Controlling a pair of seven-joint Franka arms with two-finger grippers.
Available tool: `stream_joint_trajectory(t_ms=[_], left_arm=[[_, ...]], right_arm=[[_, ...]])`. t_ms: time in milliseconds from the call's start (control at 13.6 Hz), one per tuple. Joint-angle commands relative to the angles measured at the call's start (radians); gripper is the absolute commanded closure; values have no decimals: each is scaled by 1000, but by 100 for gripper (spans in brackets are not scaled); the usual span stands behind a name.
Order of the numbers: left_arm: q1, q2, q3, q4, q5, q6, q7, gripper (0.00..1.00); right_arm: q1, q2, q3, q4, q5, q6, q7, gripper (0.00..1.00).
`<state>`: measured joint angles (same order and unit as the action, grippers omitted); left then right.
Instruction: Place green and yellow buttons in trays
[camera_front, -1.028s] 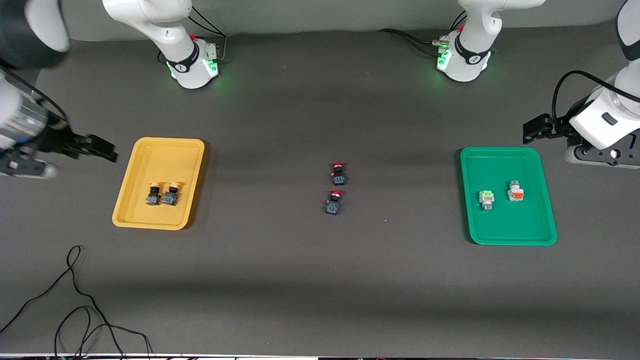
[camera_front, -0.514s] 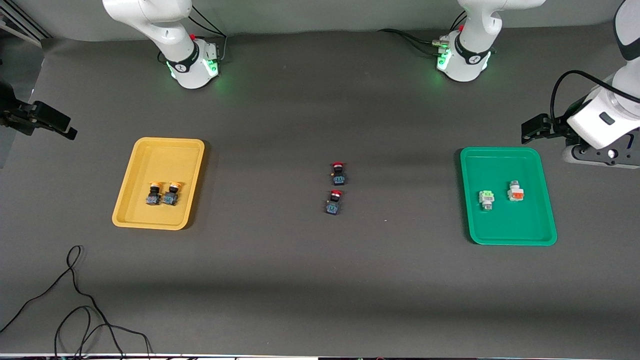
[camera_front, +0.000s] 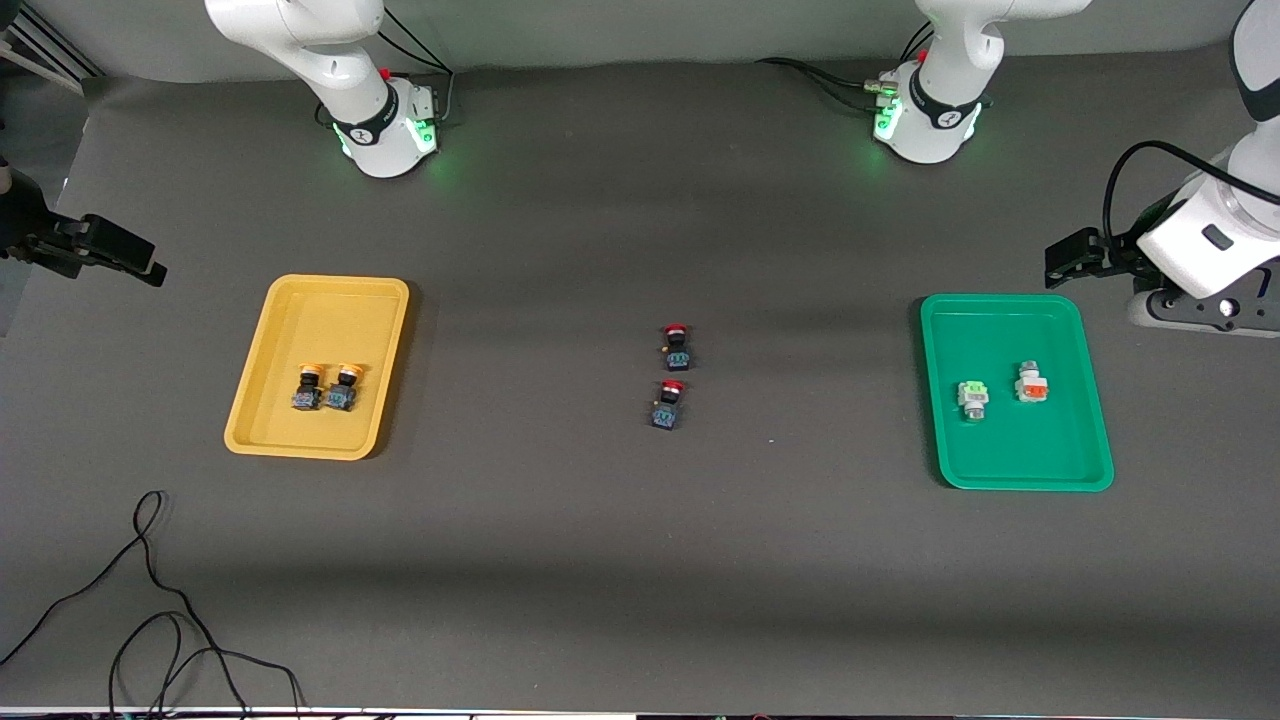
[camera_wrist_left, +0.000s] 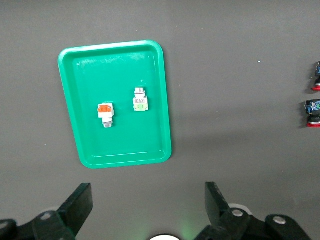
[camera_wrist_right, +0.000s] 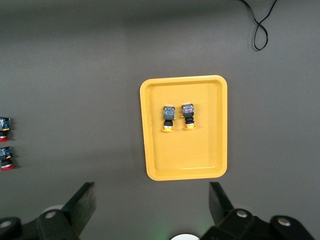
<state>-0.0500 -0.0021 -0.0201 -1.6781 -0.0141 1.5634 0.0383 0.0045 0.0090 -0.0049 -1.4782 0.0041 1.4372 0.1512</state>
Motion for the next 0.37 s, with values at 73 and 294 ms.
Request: stream_joint_trajectory(t_ms=[73,294], left_arm=[[-8,-10,6,3,2,-2,-8,0],[-10,-10,6,3,2,-2,-8,0]], right_arm=[[-1,20,0,33,20,-84,1,0],[-1,25,2,38,22,-86,1,0]])
